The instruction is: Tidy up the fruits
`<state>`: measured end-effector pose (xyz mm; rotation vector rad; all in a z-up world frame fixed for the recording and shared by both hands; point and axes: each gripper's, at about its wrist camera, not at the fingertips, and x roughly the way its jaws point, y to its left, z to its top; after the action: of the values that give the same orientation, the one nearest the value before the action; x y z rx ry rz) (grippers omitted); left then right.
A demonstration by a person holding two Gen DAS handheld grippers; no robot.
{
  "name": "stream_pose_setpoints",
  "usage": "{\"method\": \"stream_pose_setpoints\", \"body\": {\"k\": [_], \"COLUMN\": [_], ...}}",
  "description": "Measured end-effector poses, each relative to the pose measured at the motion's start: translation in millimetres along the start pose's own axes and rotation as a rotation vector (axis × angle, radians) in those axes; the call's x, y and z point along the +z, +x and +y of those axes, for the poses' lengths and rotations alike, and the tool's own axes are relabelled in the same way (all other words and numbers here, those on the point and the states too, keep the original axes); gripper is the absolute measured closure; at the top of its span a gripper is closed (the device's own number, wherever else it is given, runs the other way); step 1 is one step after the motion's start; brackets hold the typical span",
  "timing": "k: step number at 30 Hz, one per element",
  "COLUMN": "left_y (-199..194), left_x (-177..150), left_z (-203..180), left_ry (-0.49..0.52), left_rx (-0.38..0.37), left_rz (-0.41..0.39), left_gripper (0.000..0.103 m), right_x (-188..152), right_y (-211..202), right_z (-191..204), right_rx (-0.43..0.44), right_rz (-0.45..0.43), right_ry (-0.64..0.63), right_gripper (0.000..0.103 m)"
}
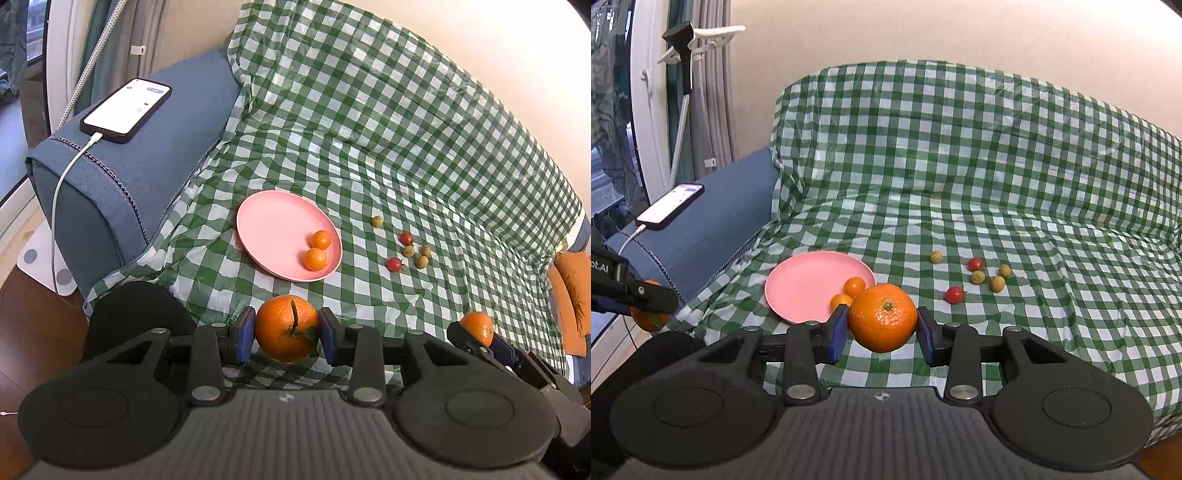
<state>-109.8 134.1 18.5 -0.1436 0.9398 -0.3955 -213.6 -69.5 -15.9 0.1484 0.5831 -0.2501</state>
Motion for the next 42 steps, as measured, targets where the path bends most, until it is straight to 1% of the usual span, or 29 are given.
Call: {"method": "stream_pose_setpoints", "body": {"k": [11,28,33,35,42], "left_y": [23.2,46.9,56.6,64.7,93.0], "left_x": [8.2,20.2,31.6,37.3,61.1], "left_z": [12.9,20.9,18.9,18.0,12.2], "left_ry": [-0.038,-0.070,-0.061,-0.054,-0.046], "left_rx": [-0.003,0.019,0.025,0.048,0.062], "left_rz": [0.055,0.084,0.065,0.060,0.055], "left_gripper": [0.062,0.062,0.062,0.062,0.062], "right_x": [1.1,-0.8,1.4,2.7,11.7], "right_y": [19.7,42.5,52.6,57.9,88.3], "right_z": [1.9,-4.1,-6.4,-6.8,-1.8], "right_rx": [-0.009,-0.022,-0.018,-0.014,0.015], "right_rz": [0.032,0.063,0.069,0.068,0.082], "right_ry": [-0.018,-0.026,-0.028,-0.030,-0.030], "right_gripper": [0.063,0.063,0.063,0.063,0.063]}}
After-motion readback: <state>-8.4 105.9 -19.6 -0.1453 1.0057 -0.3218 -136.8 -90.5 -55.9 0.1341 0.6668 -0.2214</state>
